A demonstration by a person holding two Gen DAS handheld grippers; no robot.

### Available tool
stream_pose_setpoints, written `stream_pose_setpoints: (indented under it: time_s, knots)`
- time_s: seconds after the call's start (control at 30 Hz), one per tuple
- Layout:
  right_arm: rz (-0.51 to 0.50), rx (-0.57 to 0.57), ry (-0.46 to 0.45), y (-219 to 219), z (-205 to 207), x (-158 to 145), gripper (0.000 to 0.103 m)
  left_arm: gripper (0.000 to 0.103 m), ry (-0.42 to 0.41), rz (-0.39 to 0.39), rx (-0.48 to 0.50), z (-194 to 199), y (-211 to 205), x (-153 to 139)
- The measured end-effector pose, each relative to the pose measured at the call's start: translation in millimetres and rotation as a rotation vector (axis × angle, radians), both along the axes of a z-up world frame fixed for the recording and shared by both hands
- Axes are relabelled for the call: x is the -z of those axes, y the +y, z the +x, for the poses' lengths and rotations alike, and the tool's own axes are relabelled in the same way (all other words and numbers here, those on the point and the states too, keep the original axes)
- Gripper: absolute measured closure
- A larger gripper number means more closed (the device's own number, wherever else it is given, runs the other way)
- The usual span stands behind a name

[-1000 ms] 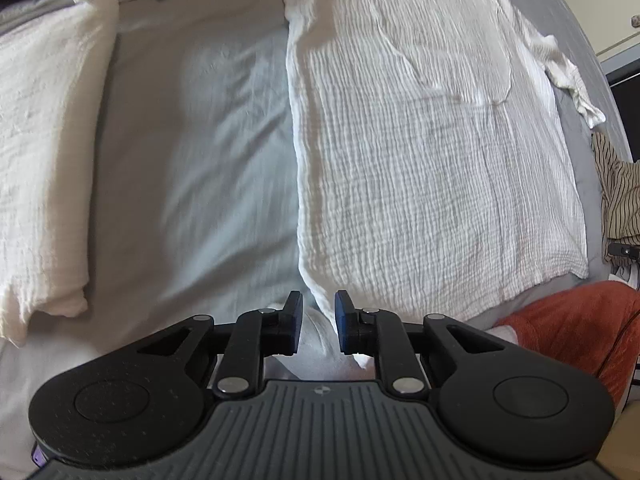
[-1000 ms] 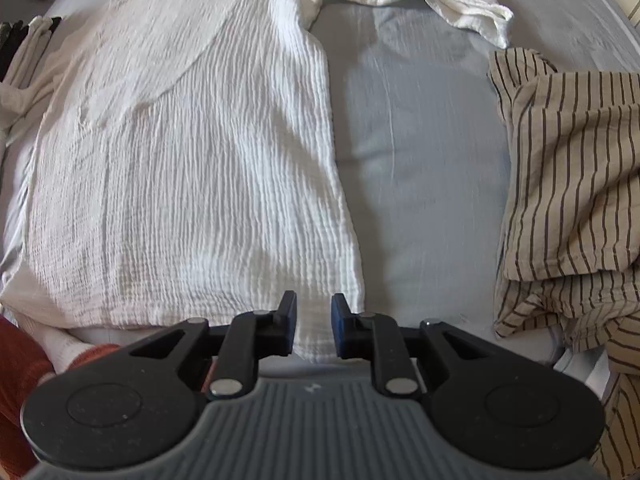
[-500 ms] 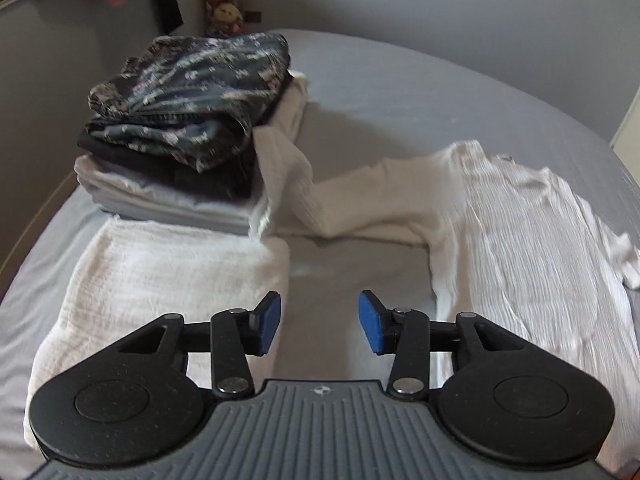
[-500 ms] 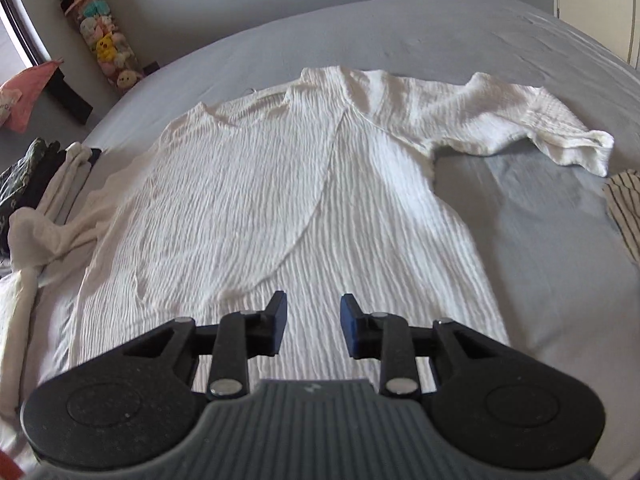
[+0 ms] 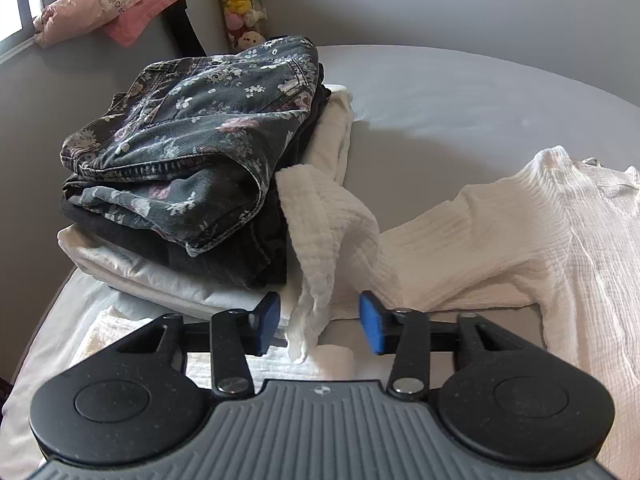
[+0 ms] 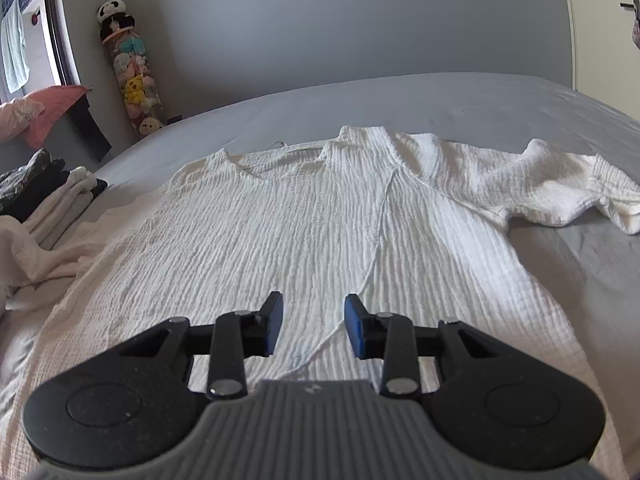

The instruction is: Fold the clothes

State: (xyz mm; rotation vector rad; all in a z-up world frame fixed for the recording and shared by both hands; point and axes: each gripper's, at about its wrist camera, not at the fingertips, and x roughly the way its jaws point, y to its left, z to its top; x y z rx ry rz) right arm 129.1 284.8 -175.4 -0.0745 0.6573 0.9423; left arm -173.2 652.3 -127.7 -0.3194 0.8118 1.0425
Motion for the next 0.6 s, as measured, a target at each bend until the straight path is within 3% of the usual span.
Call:
stream_pose_setpoints:
  time_s: [0.03, 0.1, 0.27, 0.47, 0.6]
  knots:
    - [0.010, 0.007, 0.011, 0, 3, 0, 0.066, 0.095, -0.001, 0.007, -0.002, 2, 1, 1]
    - [0.031, 0.013, 0.027, 0, 7, -1, 0.066, 0.097, -0.018, 0.025, 0.007, 4, 0, -4]
    - [0.002, 0.043, 0.066, 1, 17, -2, 0.066, 0.099, -0.054, 0.033, 0.044, 20, 1, -48]
    - [0.035, 0.090, 0.168, -11, 30, -5, 0.066, 0.099, -0.050, -0.007, 0.003, 56, 22, -123]
    - [0.081, 0.105, 0.187, -20, 35, -11, 0.066, 0.099, -0.047, -0.081, -0.044, 87, 32, -166]
